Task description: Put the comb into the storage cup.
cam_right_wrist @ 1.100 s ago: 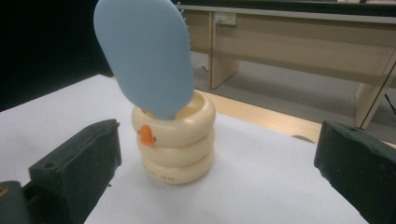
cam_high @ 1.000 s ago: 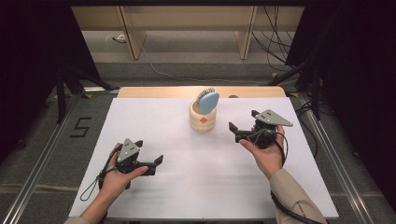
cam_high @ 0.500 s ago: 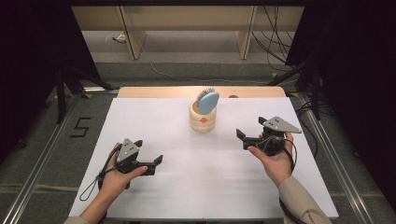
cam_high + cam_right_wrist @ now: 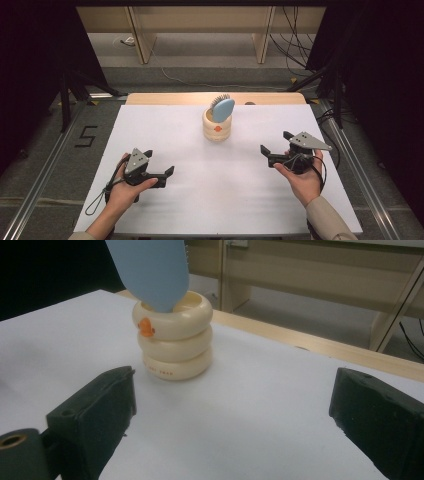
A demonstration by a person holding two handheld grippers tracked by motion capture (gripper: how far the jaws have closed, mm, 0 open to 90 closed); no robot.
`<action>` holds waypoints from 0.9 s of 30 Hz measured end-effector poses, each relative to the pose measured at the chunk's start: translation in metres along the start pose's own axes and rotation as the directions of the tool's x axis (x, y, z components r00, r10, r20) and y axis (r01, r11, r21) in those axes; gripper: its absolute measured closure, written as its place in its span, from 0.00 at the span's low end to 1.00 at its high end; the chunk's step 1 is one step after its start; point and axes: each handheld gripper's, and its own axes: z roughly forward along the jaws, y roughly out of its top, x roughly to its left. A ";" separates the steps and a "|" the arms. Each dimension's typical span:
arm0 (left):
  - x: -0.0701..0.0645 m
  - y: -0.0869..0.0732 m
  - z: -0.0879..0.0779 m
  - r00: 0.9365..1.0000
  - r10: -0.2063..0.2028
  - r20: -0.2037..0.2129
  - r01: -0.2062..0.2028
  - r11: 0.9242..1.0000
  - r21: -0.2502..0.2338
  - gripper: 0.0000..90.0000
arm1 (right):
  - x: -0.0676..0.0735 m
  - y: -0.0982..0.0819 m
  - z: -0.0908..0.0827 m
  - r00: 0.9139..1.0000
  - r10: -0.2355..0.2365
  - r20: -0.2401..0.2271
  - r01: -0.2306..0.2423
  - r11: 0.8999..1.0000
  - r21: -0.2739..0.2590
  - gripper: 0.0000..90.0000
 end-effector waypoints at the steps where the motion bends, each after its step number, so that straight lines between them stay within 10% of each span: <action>1: 0.000 0.000 0.000 1.000 0.000 0.000 0.000 1.000 0.000 0.03 | 0.000 -0.001 -0.001 1.000 -0.001 0.000 0.001 1.000 0.001 0.07; 27: 0.000 0.000 0.000 1.000 0.000 0.000 0.000 1.000 0.001 0.03 | -0.005 -0.026 -0.023 1.000 0.017 0.001 -0.017 0.999 0.045 0.09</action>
